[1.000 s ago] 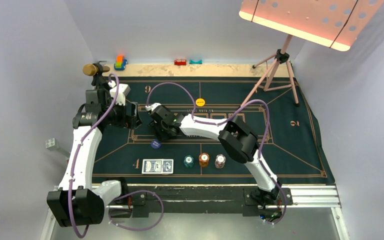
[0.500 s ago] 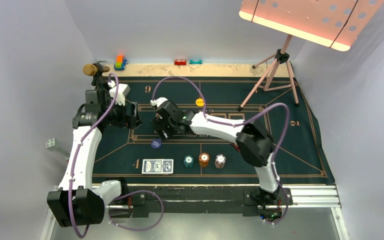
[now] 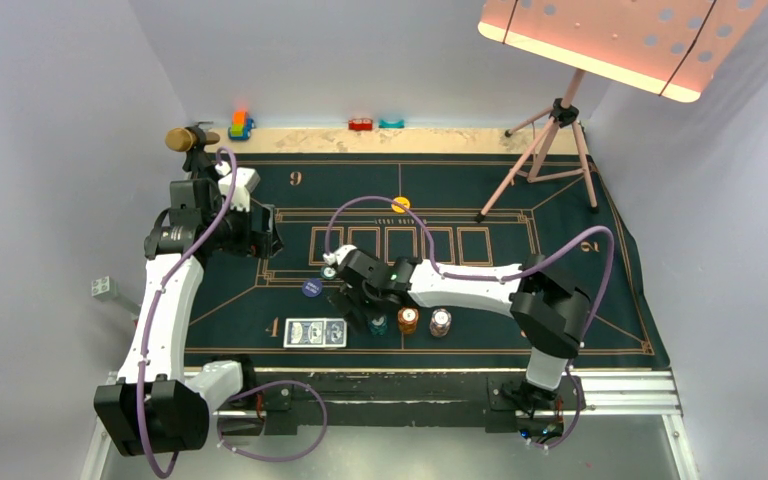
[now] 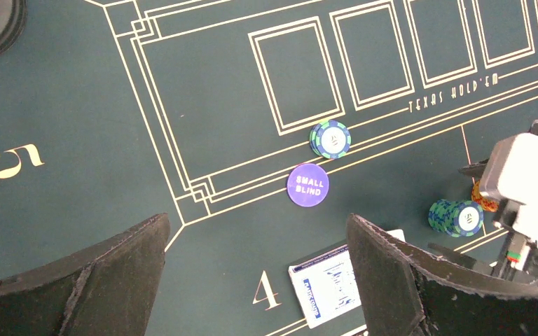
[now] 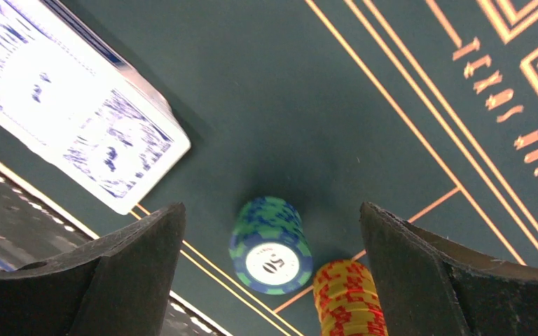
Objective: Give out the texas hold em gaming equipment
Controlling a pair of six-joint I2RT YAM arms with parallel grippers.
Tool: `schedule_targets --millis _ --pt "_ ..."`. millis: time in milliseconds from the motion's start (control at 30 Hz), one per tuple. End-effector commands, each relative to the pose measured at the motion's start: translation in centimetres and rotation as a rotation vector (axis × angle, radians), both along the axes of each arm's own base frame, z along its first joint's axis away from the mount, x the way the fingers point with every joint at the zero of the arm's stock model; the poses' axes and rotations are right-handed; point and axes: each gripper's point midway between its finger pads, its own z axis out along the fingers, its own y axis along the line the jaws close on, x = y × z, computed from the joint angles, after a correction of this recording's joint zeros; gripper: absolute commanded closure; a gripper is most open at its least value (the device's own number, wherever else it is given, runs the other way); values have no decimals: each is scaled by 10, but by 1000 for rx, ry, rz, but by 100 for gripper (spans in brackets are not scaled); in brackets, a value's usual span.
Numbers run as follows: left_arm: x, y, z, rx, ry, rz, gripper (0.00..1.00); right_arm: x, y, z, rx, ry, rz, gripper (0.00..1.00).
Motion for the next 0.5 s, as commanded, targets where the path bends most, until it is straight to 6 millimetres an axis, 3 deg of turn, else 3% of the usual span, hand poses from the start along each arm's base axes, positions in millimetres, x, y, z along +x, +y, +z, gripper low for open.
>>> schedule_targets --millis 0,467 --pt "3 -1 7 -11 -44 -3 0 -1 -10 12 36 5 -41 3" --pt "3 -1 7 -10 -43 -1 0 -20 -24 -2 17 45 -22 26"
